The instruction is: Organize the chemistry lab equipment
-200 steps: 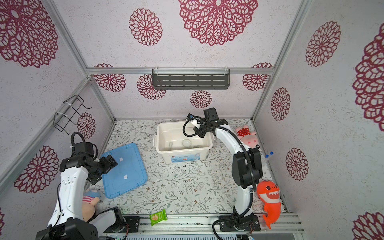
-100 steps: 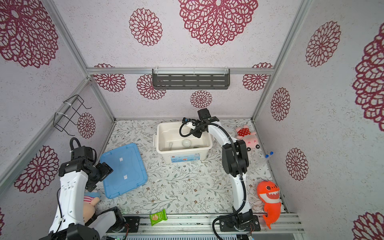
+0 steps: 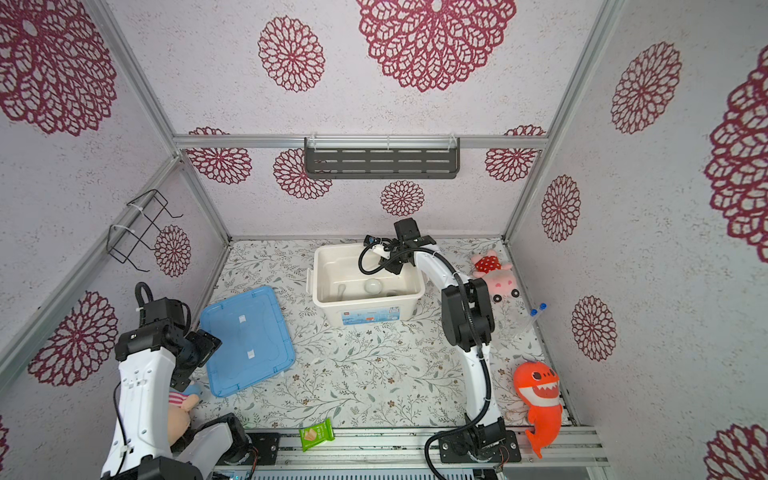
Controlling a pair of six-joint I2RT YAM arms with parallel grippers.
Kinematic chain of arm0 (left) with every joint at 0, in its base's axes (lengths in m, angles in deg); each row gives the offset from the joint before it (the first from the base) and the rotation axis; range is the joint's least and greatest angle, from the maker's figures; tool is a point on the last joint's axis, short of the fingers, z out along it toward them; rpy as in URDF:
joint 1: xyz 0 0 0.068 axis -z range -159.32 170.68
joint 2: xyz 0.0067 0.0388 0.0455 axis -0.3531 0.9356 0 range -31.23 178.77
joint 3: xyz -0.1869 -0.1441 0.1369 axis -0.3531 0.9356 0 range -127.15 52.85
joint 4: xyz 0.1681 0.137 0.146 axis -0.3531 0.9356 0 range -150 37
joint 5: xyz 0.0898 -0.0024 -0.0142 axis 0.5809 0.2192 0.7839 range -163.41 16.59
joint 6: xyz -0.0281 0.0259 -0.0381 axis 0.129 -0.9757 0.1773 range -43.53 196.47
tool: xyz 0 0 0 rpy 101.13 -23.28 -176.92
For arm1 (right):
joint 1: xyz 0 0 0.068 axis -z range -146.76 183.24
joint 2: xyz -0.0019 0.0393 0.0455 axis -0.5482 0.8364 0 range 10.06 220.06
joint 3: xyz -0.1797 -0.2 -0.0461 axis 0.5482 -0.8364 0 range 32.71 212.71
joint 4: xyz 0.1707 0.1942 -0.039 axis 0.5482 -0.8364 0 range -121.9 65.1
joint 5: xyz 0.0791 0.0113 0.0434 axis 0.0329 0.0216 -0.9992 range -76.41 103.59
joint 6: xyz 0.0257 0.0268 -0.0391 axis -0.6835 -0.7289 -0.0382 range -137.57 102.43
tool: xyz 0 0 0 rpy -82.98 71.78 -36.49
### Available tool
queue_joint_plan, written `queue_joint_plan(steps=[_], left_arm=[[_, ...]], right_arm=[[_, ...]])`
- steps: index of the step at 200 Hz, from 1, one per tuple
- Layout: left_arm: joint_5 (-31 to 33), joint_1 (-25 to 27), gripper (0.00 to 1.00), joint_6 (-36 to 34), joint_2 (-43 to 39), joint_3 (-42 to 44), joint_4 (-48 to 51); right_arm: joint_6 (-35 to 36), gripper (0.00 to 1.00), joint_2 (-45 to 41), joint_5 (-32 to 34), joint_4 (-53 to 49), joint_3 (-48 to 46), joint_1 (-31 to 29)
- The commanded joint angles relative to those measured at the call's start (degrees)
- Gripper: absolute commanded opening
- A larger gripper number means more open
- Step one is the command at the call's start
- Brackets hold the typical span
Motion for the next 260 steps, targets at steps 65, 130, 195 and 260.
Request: queue_joint_plan(steps=[65, 130, 195, 260], left_arm=[[-3.66, -2.01, 0.89, 2.91, 0.78, -0.53, -1.37], [-2.97, -2.44, 0.89, 3.50, -1.18, 0.92, -3.27], [-4.14, -2.46, 0.91, -1.88, 2.62, -3.62, -5.25], [-6.22, -3.00, 0.95, -3.57, 5.21, -5.48, -2.90]], right_arm=[[-4.04, 0.31, -8.07, -4.91, 3.61, 0.26, -0.01], [-11.89, 0.33, -24.93, -11.23, 15.12, -13.17, -4.12], [-12.41, 0.36, -35.67, -6.28, 29.99, -31.84, -23.33], [-13.91, 0.37, -22.49, -10.62, 25.74, -28.05, -37.40]])
